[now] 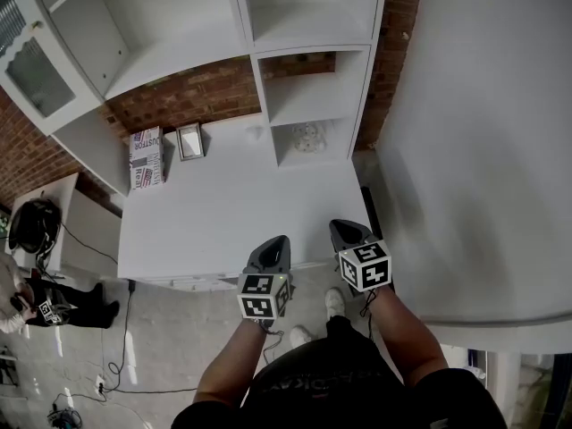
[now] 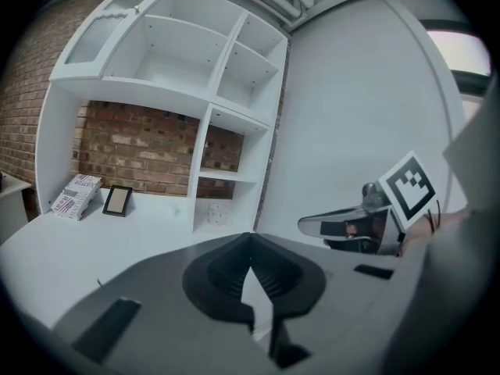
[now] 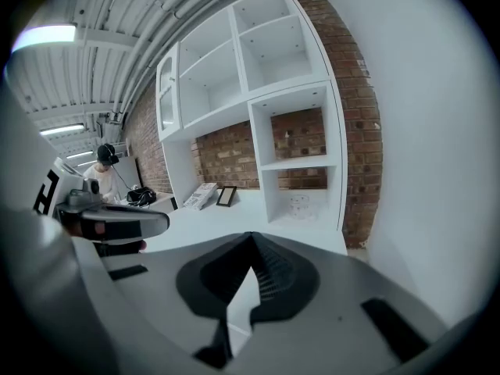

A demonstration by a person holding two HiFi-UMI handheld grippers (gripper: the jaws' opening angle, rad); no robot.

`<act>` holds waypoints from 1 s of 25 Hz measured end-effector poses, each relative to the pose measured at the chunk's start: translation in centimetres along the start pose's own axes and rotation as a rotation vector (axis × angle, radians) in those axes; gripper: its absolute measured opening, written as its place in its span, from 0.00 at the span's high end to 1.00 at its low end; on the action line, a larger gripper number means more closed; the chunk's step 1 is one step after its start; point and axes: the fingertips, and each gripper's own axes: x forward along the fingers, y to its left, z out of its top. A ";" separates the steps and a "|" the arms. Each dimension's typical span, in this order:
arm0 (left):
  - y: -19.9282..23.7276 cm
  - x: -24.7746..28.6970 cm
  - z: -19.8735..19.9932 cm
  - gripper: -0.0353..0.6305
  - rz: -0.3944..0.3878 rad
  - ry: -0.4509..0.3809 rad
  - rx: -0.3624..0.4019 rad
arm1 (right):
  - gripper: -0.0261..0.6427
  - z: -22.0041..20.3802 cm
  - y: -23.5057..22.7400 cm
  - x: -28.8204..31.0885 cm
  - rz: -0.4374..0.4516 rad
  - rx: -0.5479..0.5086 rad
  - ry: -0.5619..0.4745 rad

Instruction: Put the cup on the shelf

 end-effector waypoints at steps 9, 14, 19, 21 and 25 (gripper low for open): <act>-1.7 -1.1 -0.3 0.94 -0.059 -0.008 0.018 | 0.96 -0.3 1.2 -2.6 -0.042 0.022 -0.023; -2.5 -1.6 -0.4 0.94 -0.069 -0.011 0.027 | 0.96 -0.7 1.4 -3.6 -0.050 0.023 -0.026; -2.7 -2.5 -0.3 0.94 -0.069 -0.014 0.028 | 0.96 -0.7 2.2 -4.4 -0.050 0.022 -0.029; -2.7 -2.8 -0.4 0.94 -0.069 -0.014 0.030 | 0.96 -0.8 2.4 -4.6 -0.051 0.023 -0.031; -3.1 -3.3 -0.4 0.94 -0.066 -0.013 0.033 | 0.96 -1.0 2.6 -5.2 -0.051 0.025 -0.031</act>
